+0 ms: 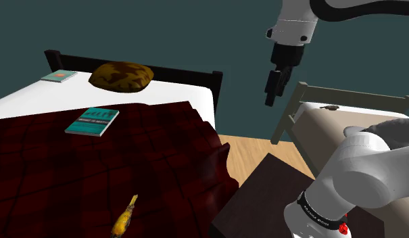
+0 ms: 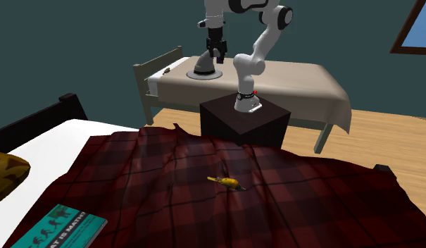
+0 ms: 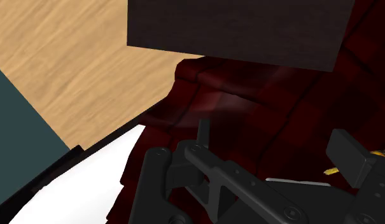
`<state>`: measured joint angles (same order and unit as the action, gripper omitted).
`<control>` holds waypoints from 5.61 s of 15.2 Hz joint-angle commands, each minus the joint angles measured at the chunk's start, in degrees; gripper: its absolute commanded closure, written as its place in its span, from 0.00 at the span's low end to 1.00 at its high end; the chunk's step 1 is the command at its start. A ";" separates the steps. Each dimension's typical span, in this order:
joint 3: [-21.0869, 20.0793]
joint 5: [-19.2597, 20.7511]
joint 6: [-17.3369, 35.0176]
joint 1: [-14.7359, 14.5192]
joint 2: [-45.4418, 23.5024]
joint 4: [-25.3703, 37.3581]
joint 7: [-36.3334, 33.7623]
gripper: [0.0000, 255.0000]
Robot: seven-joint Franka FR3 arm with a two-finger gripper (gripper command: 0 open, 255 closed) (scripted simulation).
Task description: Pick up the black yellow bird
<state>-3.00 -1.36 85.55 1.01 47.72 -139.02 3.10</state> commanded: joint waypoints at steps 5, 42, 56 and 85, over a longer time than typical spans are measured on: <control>-3.63 -4.56 5.43 -0.60 -1.04 -4.73 -6.11 0.00; -24.14 -11.13 67.84 -11.52 -73.31 12.54 -60.01 0.00; -17.87 -8.83 72.39 -20.51 -96.27 34.35 -67.84 0.00; -19.03 -9.64 67.80 -19.35 -88.44 31.39 -69.27 1.00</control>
<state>-21.89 -10.91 153.77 -18.49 -41.43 -107.35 -66.08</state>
